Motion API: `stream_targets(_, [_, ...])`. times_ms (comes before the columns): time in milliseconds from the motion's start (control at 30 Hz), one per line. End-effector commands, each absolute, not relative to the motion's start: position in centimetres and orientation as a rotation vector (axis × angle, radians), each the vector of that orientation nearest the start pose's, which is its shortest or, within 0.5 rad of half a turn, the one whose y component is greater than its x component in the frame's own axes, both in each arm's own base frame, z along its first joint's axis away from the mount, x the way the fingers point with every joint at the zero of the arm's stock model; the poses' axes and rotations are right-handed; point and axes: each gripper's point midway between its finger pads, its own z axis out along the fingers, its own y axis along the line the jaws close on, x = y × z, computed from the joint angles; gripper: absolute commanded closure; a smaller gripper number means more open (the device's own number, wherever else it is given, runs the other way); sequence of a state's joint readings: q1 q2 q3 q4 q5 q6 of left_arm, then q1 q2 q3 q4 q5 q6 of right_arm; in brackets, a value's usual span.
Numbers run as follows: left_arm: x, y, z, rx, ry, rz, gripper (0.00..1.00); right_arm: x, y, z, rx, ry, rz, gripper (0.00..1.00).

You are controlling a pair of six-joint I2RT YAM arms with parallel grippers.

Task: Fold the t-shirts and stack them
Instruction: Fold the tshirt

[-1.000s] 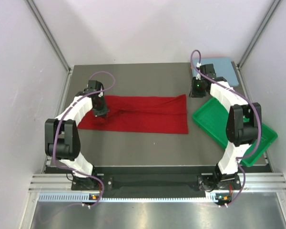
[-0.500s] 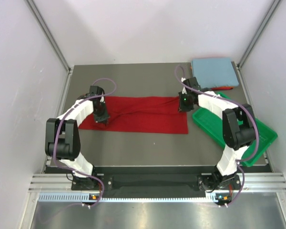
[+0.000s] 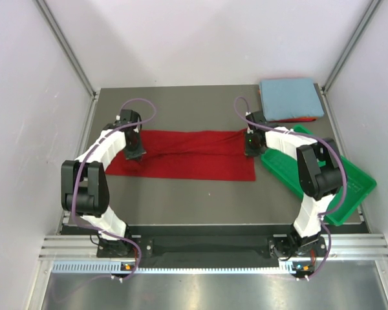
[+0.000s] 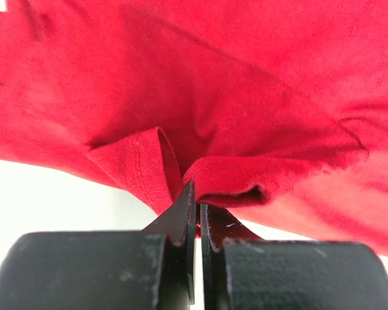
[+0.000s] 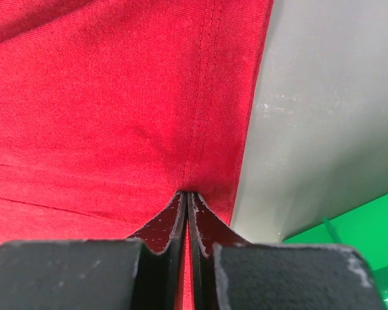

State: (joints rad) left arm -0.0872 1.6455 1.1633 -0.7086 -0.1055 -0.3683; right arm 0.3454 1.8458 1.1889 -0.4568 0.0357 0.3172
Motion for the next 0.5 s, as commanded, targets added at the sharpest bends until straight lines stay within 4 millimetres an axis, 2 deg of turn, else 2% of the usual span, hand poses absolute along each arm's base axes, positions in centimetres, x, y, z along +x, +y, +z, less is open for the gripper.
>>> stream_targets(0, [34.8, -1.2, 8.5, -0.444, 2.68, 0.124, 1.0, 37.5, 12.4, 3.1, -0.021, 2.648, 0.05, 1.0])
stream_targets(167, [35.3, -1.1, 8.6, -0.451, 2.686, 0.127, 1.0, 37.4, 12.7, 4.2, -0.017, 2.624, 0.089, 1.0])
stream_targets(300, [35.1, -1.3, 8.0, -0.457, 2.704, 0.115, 1.0, 37.6, 13.8, 6.2, -0.024, 2.585, 0.169, 1.0])
stream_targets(400, [34.8, -1.5, 7.3, -0.448, 2.729, 0.103, 1.0, 37.7, 14.5, 7.5, -0.022, 2.564, 0.221, 0.88])
stream_targets(467, [34.5, -1.7, 6.5, -0.445, 2.754, 0.099, 1.0, 37.9, 14.9, 8.1, -0.014, 2.552, 0.255, 0.84])
